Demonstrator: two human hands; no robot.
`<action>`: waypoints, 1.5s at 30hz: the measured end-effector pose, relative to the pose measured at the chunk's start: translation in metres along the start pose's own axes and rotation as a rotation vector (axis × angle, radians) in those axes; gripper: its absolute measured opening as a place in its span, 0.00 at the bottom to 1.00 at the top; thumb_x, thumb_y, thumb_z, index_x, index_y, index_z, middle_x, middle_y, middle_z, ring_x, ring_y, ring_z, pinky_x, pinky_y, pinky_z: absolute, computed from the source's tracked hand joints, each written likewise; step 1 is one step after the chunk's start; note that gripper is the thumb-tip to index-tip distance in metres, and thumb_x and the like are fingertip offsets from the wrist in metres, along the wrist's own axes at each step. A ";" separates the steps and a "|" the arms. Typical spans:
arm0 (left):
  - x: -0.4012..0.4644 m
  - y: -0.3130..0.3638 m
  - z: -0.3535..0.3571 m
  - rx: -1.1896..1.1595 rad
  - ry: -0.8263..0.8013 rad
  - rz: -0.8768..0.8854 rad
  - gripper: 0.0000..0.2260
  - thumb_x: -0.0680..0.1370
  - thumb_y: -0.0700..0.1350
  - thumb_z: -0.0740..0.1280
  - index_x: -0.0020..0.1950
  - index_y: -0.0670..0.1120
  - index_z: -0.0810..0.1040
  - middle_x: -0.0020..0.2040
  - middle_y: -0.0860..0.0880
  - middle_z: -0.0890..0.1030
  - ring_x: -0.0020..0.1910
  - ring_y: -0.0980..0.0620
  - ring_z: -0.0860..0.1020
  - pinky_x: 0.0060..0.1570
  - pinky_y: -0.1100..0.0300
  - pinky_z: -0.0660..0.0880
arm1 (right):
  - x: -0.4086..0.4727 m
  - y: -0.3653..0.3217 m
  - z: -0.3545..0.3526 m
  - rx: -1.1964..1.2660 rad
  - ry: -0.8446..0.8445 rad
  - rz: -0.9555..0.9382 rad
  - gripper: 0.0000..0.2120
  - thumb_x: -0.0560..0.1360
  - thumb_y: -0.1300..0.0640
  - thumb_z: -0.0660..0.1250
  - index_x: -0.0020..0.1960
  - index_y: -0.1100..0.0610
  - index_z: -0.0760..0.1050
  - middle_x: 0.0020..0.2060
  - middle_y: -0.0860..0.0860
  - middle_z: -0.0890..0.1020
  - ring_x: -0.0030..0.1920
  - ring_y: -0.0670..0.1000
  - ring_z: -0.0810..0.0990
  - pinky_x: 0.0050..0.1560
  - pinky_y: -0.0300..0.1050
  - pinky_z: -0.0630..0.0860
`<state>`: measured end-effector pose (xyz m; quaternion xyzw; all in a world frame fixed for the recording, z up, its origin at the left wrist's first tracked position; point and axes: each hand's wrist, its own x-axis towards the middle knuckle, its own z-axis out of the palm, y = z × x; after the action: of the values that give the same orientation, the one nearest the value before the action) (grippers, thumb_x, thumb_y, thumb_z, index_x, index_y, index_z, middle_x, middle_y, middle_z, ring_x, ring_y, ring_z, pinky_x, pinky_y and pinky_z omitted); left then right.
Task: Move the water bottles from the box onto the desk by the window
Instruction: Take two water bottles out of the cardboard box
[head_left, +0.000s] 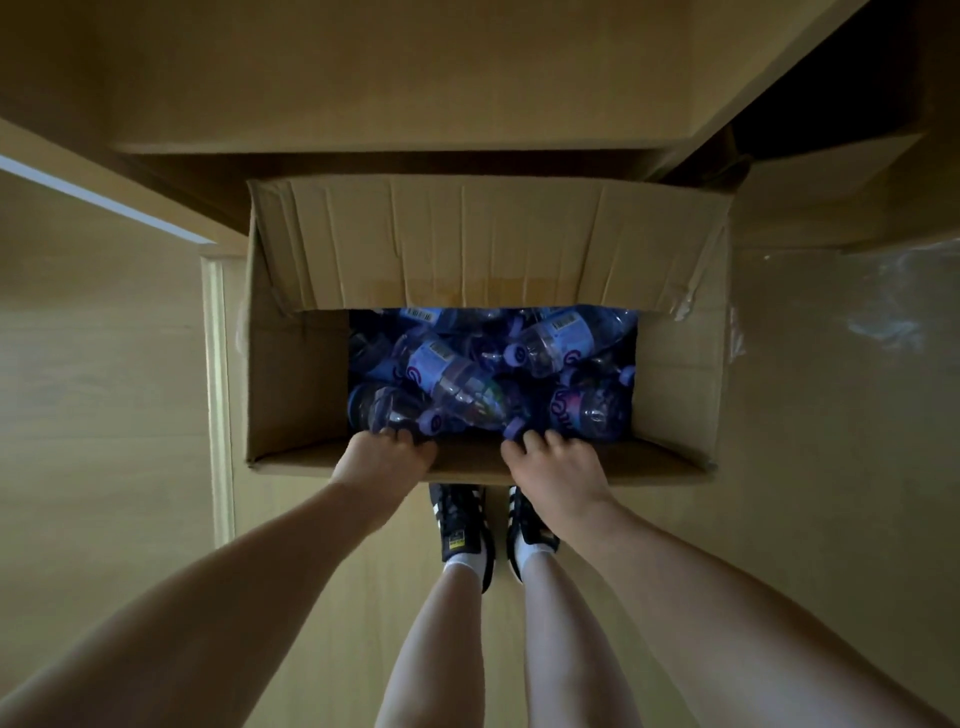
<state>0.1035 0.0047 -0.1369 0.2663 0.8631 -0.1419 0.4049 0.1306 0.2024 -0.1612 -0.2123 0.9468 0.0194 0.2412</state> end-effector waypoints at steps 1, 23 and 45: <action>0.000 0.000 0.000 -0.011 0.008 0.005 0.19 0.80 0.41 0.60 0.70 0.48 0.64 0.63 0.44 0.74 0.61 0.45 0.76 0.49 0.55 0.75 | 0.000 0.000 -0.004 -0.005 -0.039 0.006 0.23 0.49 0.61 0.81 0.44 0.56 0.82 0.32 0.55 0.80 0.30 0.56 0.79 0.26 0.45 0.73; 0.073 -0.095 -0.073 -2.764 0.233 -0.997 0.17 0.80 0.37 0.55 0.69 0.39 0.68 0.71 0.40 0.69 0.70 0.44 0.69 0.67 0.52 0.69 | 0.119 0.059 -0.087 2.749 0.188 1.263 0.26 0.81 0.67 0.53 0.78 0.61 0.53 0.77 0.60 0.55 0.77 0.59 0.56 0.75 0.61 0.58; 0.009 -0.097 -0.121 -0.662 0.689 -0.445 0.33 0.77 0.39 0.56 0.79 0.45 0.45 0.79 0.44 0.44 0.78 0.47 0.42 0.76 0.52 0.41 | 0.094 0.041 -0.165 0.688 0.833 0.498 0.25 0.77 0.69 0.57 0.74 0.62 0.62 0.75 0.58 0.60 0.74 0.56 0.61 0.70 0.50 0.68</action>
<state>-0.0324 -0.0156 -0.0643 -0.0344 0.9806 0.1514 0.1200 -0.0349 0.1797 -0.0621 0.1168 0.9349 -0.3176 -0.1073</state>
